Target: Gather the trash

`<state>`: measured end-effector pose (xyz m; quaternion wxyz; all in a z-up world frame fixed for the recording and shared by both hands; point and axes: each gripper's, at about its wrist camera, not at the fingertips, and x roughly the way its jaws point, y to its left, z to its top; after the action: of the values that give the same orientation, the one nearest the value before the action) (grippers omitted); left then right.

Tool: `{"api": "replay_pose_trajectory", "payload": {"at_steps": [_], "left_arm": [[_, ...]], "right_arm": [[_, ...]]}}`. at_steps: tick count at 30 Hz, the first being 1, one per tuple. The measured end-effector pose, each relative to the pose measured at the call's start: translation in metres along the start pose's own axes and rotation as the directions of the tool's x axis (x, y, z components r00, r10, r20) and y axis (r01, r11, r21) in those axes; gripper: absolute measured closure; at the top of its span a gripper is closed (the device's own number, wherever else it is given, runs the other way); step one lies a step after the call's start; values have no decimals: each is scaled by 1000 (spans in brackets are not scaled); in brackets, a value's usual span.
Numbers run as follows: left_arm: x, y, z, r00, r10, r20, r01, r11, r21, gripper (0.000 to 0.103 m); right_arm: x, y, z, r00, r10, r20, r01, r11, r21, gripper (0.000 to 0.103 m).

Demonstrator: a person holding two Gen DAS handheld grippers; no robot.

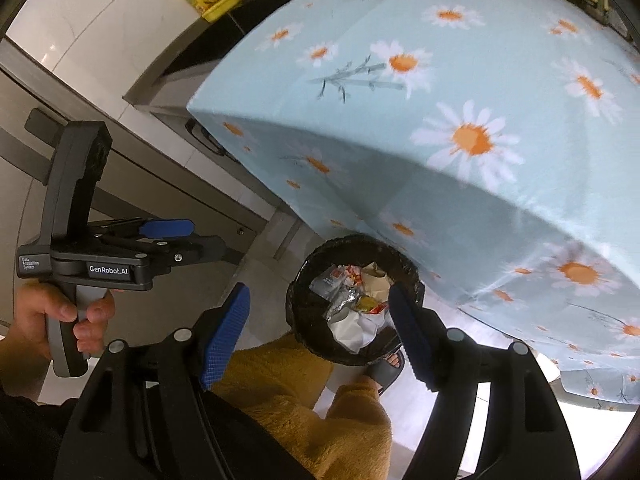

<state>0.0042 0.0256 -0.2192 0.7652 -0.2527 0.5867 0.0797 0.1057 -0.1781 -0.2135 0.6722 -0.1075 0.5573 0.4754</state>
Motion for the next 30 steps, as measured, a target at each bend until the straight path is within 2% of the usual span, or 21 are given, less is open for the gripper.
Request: {"api": "replay_pose_trajectory", "payload": {"at_steps": [4,6,9,12,17,21,29,30], "left_arm": [[-21,-12,3,999,-2,39,1,1000,26,15],[-32,-20,4,999,-1,55,-2,999,47,15],[-47,-32,7,997,-3,76,-4,996,86,15],[-60,-47,9,996,-8,87,-4,991,132,15],[-75,-63,11,993,-8,116,-13,985,174,15],[-89,-84,12,992,-17,128,-14,972,236,15],[-109,-118,16,987,-15,159,-38,945,325,14],[-113,-122,17,985,-19,169,-38,943,331,12]], "right_arm": [[-29,1,0,998,-18,54,18,1000,15,29],[-44,0,1,996,-25,85,23,999,26,24],[-65,0,0,991,-43,128,39,999,33,24],[-82,-1,-2,986,-59,157,54,998,39,20],[-100,-12,-6,979,-89,186,76,994,78,19],[-120,-19,-10,967,-111,230,86,990,116,10],[-154,-27,-10,946,-148,289,107,982,155,5],[-160,-27,-9,941,-154,302,110,981,157,5]]}}
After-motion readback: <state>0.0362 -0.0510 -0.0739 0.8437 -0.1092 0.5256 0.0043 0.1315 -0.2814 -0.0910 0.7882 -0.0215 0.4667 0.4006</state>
